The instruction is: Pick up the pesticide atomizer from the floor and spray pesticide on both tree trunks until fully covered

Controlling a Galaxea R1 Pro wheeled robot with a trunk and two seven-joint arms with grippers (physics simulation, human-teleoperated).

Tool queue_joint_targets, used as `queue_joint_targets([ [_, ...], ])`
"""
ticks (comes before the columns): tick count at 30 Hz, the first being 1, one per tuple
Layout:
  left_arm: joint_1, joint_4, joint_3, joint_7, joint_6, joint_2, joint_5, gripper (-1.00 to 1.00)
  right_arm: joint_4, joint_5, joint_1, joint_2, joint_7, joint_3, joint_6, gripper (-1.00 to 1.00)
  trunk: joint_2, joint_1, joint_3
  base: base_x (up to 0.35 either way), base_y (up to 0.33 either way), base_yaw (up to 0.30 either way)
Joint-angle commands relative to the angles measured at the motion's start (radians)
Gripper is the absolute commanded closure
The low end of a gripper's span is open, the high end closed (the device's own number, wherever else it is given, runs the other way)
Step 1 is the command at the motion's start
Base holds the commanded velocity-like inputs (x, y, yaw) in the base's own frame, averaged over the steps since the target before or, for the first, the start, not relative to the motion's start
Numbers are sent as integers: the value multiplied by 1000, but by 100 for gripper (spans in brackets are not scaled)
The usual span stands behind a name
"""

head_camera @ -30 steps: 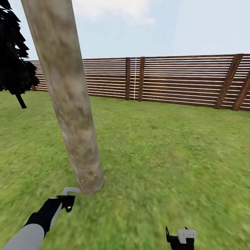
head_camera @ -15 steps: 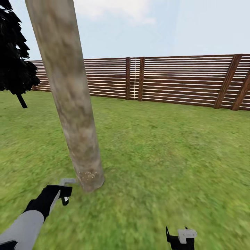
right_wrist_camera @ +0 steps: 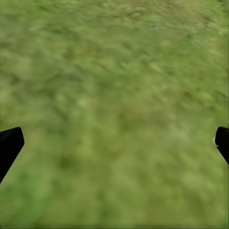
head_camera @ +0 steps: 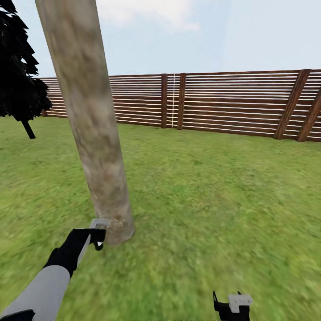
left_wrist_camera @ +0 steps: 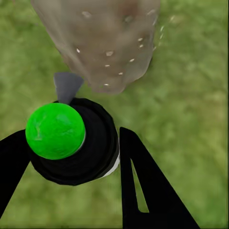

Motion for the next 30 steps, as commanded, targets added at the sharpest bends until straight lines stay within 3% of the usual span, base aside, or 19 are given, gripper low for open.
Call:
queue_joint_targets([
  [1,-2,-3,-2,0,11,-9,-1,100,0,0,0,0,0,0,0,-100,0,0,0,-5,1,0],
  [5,-9,-5,-5,1,16,-68,-2,100,0,0,0,0,0,0,0,-100,0,0,0,-1,0,0],
  [7,-18,-10,-5,0,18,-82,-2,100,0,0,0,0,0,0,0,-100,0,0,0,0,0,0],
  [10,-14,-97,0,0,56,-67,-1,100,0,0,0,0,0,0,0,-100,0,0,0,0,0,0],
  [11,-10,-156,3,0,87,-48,0,100,0,0,0,0,0,0,0,-100,0,0,0,0,0,0],
  [13,-7,-192,4,-1,100,-24,1,100,0,0,0,0,0,0,0,-100,0,0,0,0,0,0],
  [15,-5,-201,-5,-1,103,-22,-1,100,0,0,0,0,0,0,0,-100,0,0,0,0,0,0],
  [19,-7,-205,-99,1,104,-76,-1,100,0,-1,0,-1,0,0,0,-100,0,0,0,0,0,0],
  [21,-9,-206,-118,2,106,-90,1,100,0,-1,0,-2,0,0,0,-100,0,0,0,0,0,0],
  [23,-11,-212,-98,2,110,-82,14,100,0,-1,0,-2,0,0,0,-100,0,0,0,0,0,0],
  [24,-11,-228,-71,1,112,-67,21,100,0,-1,0,-2,0,0,0,-100,0,0,0,0,0,0],
  [26,-10,-246,-21,0,116,-12,28,100,0,-1,0,-2,0,0,0,-100,0,0,0,0,0,0],
  [27,-8,-248,-15,0,118,1,28,100,0,-1,0,-2,0,0,0,-100,0,0,0,0,0,0],
  [30,-7,-251,-16,0,120,6,28,100,0,-1,0,-2,0,0,0,-100,0,0,0,0,0,0],
])
